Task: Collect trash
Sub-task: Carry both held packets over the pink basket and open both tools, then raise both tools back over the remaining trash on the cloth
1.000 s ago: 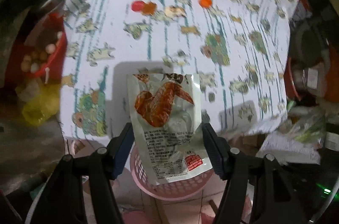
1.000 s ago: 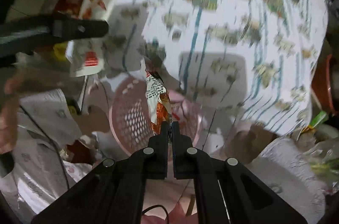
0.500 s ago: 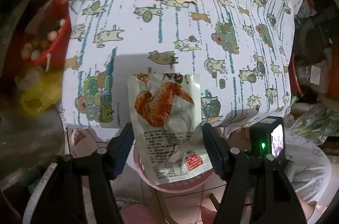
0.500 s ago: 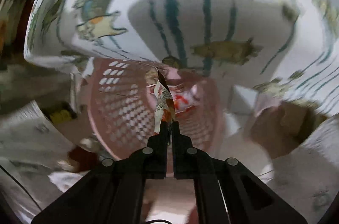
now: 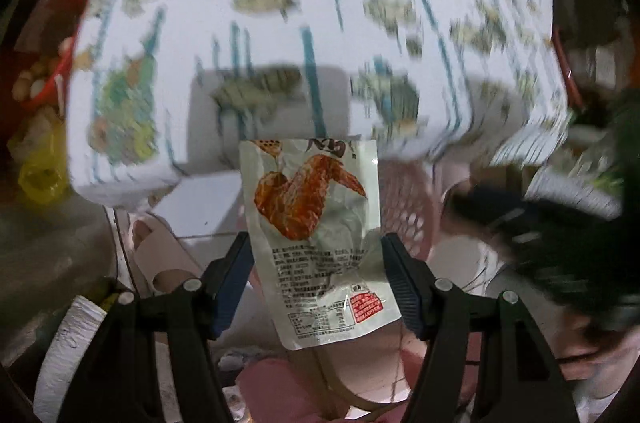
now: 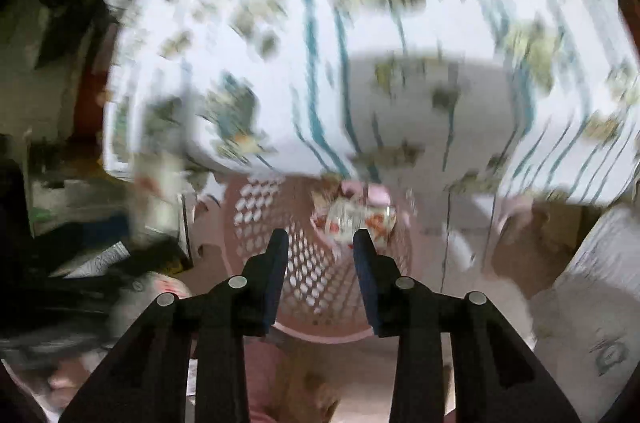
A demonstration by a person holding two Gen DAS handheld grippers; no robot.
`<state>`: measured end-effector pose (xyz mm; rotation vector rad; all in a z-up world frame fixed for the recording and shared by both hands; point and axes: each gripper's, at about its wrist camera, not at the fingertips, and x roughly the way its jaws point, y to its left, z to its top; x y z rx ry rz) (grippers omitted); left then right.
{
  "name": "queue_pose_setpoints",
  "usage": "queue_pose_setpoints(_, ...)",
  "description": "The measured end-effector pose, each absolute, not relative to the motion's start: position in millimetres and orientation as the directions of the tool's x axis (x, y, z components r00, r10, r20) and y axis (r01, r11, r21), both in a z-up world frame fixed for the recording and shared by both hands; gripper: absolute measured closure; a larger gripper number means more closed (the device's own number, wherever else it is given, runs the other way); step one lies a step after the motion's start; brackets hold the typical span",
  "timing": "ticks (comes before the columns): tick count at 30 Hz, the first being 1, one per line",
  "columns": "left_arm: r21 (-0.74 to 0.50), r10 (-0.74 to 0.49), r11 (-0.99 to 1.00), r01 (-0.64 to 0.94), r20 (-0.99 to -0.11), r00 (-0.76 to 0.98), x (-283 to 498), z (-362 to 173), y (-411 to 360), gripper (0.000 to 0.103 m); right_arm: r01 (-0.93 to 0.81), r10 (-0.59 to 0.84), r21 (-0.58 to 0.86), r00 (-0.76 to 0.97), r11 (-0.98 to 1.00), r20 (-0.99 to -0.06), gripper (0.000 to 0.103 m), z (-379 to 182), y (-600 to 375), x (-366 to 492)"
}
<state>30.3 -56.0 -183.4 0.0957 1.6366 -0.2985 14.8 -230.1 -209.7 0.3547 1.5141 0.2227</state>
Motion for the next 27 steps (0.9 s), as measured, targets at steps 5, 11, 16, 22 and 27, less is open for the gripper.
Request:
queue_pose_setpoints(5, -0.124, -0.094, 0.960, 0.250, -0.987, -0.129, 19, -217, -67, 0.040, 0.053, 0.366, 0.377, 0.145, 0.925, -0.919, 0.076, -184, -235, 20)
queue_pose_setpoints(11, -0.143, -0.089, 0.968, 0.204, -0.964, -0.250, 10, -260, -74, 0.032, 0.074, 0.390, 0.406, 0.168, 0.911, -0.905, 0.076, -176, -244, 27)
queue_pose_setpoints(16, -0.035, 0.021, 0.970, 0.241, -0.974, -0.226, 9, -270, -80, 0.000, 0.100, 0.411, 0.433, 0.185, 0.896, -0.893, 0.076, -173, -253, 30)
queue_pose_setpoints(22, -0.067, -0.017, 0.975, 0.214, -0.974, -0.225, 12, -258, -76, 0.000, 0.135, 0.414, 0.442, 0.191, 0.887, -0.890, 0.076, -172, -262, 31)
queue_pose_setpoints(27, -0.085, -0.046, 0.976, 0.202, -0.980, -0.192, 18, -237, -74, 0.000, 0.126, 0.394, 0.423, 0.206, 0.897, -0.896, 0.076, -169, -261, 32)
